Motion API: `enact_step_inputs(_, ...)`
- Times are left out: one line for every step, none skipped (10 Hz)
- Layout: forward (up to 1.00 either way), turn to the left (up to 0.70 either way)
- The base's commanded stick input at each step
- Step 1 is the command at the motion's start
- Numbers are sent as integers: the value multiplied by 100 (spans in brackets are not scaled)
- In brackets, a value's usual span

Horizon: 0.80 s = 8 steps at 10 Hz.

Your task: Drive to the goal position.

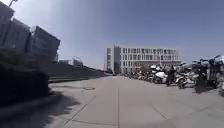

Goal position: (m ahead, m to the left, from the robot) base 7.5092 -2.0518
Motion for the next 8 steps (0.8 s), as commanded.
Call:
enact_step_inputs(100, 42)
enact_step_inputs(100, 37)
enact_step_inputs(100, 22)
enact_step_inputs(100, 8)
enact_step_inputs(100, 2)
enact_step_inputs(100, 2)
enact_step_inputs(100, 2)
enact_step_inputs(100, 2)
